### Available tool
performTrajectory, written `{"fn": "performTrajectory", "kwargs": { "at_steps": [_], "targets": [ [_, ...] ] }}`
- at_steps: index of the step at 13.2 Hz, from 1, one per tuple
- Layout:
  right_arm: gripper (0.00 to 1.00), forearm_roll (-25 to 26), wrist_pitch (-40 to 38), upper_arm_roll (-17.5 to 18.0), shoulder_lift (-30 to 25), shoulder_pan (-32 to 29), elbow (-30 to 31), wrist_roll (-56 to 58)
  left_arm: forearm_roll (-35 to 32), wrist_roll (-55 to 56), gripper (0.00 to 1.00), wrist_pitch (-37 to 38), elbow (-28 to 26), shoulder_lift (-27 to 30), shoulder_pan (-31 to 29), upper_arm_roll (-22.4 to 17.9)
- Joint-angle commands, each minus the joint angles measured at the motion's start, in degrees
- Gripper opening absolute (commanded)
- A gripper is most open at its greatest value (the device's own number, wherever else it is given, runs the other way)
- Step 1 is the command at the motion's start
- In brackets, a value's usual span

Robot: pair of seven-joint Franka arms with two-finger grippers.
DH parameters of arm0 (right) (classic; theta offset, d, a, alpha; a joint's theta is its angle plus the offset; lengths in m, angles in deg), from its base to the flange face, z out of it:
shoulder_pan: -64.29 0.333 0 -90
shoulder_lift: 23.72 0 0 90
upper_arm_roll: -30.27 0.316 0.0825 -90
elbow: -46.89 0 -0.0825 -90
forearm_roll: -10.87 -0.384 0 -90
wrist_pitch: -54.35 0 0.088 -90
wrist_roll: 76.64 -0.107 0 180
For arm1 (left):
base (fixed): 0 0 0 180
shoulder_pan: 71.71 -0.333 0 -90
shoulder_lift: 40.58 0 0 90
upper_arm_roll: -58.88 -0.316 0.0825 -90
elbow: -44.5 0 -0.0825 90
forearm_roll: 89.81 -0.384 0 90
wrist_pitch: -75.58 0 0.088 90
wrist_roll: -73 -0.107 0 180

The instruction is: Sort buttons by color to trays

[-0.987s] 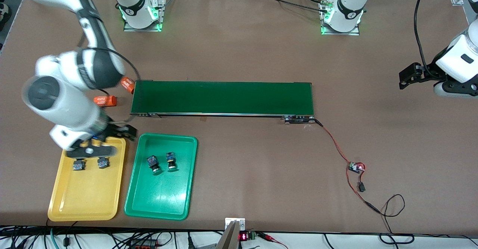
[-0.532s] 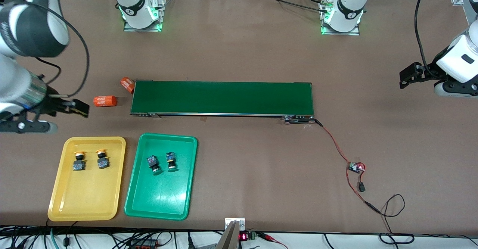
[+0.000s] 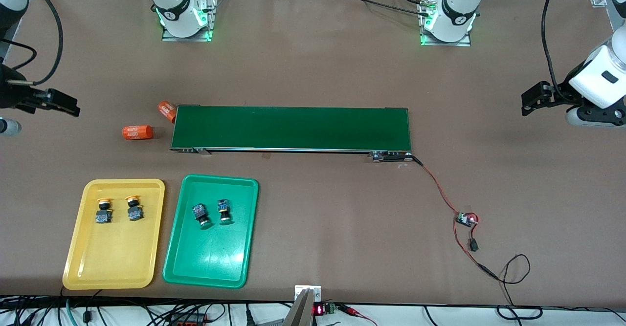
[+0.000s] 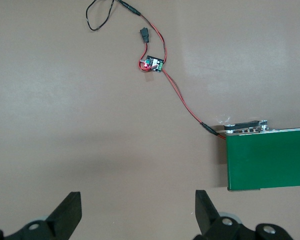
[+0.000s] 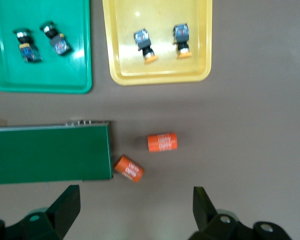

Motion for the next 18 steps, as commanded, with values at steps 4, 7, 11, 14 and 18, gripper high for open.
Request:
{"fn": "performTrajectory", "kwargs": {
  "at_steps": [4, 7, 11, 14, 18],
  "targets": [
    [1.0, -1.5, -1.3, -0.4, -3.7, -0.1, 4.7, 0.7, -0.5, 0.1, 1.0, 1.3, 1.1, -0.4, -0.3, 0.2],
    [1.0, -1.5, -0.3, -0.4, -6.6, -0.2, 8.6, 1.0, -0.5, 0.0, 1.0, 1.4, 0.9, -0.4, -0.6, 0.2],
    [1.0, -2.2, -0.5, -0.4, -7.4, -0.3, 9.6, 1.0, -0.5, 0.0, 1.0, 1.4, 1.0, -0.4, -0.4, 0.2],
    [1.0, -2.3, -0.4, -0.4, -8.3, -0.2, 10.8, 0.9, -0.5, 0.0, 1.0, 1.4, 1.0, -0.4, 0.0, 0.3],
    [1.0, -2.3, -0.7, -0.5, -8.2, -0.3, 10.6, 0.9, -0.5, 0.1, 1.0, 1.4, 1.2, -0.4, 0.2, 0.3]
  ]
}}
